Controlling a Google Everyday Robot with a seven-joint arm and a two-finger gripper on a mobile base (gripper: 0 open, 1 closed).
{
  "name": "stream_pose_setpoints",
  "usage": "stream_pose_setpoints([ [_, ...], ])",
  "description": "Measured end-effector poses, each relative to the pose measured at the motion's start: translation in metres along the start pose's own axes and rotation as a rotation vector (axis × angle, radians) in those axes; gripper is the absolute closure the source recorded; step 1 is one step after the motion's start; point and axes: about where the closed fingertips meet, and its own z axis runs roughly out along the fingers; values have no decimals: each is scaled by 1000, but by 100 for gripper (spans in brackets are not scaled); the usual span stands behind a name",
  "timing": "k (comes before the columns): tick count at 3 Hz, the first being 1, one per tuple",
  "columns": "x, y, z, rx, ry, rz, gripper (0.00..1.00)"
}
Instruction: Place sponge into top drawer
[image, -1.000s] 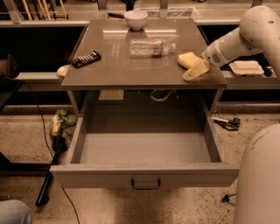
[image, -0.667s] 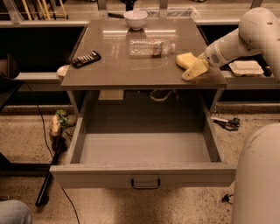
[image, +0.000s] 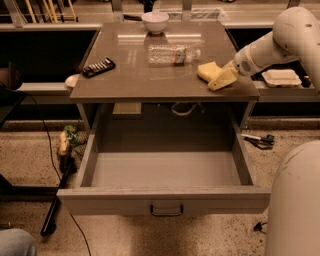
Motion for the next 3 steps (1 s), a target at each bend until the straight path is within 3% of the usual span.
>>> stream_pose_setpoints([
  [1, -5, 2, -39, 2, -100, -33, 100],
  [2, -6, 18, -87, -33, -218, -86, 100],
  [3, -2, 35, -106, -92, -306, -120, 100],
])
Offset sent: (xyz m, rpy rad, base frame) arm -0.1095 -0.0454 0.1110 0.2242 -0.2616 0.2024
